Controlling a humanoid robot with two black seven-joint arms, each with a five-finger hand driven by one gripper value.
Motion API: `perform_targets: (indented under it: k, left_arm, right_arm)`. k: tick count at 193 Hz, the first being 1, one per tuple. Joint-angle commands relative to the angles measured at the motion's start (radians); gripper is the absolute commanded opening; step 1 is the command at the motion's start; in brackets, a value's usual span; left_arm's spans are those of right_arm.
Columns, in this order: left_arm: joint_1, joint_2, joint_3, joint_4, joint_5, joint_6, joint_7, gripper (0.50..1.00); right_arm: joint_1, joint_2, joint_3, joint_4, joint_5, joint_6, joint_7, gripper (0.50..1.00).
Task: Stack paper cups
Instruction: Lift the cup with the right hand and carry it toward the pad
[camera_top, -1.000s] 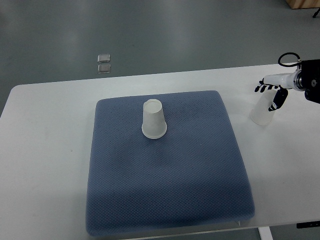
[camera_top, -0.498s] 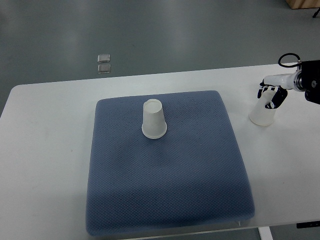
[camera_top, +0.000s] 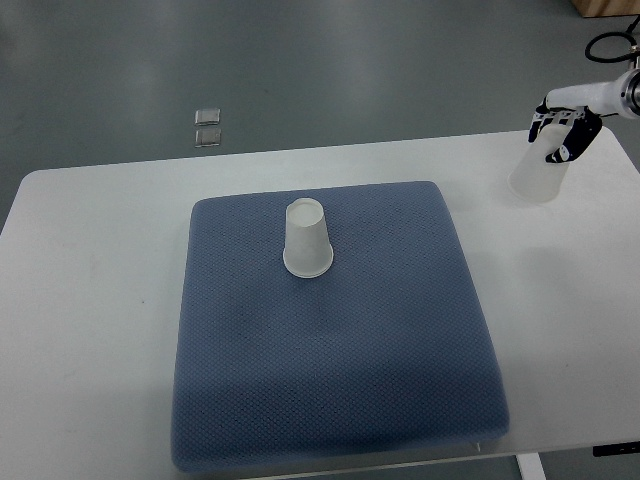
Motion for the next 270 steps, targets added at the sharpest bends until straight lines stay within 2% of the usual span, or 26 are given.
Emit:
perform_targets:
  k: [1, 26, 51, 111, 151, 223, 270]
  left_arm:
    - [0.000, 0.000, 0.000, -0.001, 0.000, 0.000, 0.000, 1.000]
    - [0.000, 0.000, 0.003, -0.007, 0.002, 0.000, 0.000, 1.000]
    - [0.000, 0.000, 0.005, -0.008, 0.002, 0.000, 0.000, 1.000]
    - [0.000, 0.000, 0.005, -0.008, 0.002, 0.000, 0.000, 1.000]
    - [0.000, 0.000, 0.005, -0.008, 0.002, 0.000, 0.000, 1.000]
    - [0.000, 0.000, 0.000, -0.007, 0.000, 0.000, 0.000, 1.000]
    - [0.000, 0.000, -0.004, -0.007, 0.000, 0.000, 0.000, 1.000]
  right_arm:
    - [0.119, -0.042, -0.001, 0.069, 0.000, 0.049, -0.003, 0.601]
    - [0.275, -0.080, -0.004, 0.143, 0.002, 0.115, -0.006, 0.601]
    - [0.363, -0.085, -0.012, 0.181, 0.002, 0.153, -0.007, 0.601]
    - [0.449, -0.063, -0.001, 0.267, 0.016, 0.147, -0.030, 0.603]
    - [0.476, 0.038, 0.002, 0.265, 0.137, 0.144, -0.032, 0.605]
    - [0.512, 0.302, -0.010, 0.238, 0.253, 0.103, -0.033, 0.605]
    - [0.510, 0.406, -0.012, 0.235, 0.328, 0.063, -0.038, 0.607]
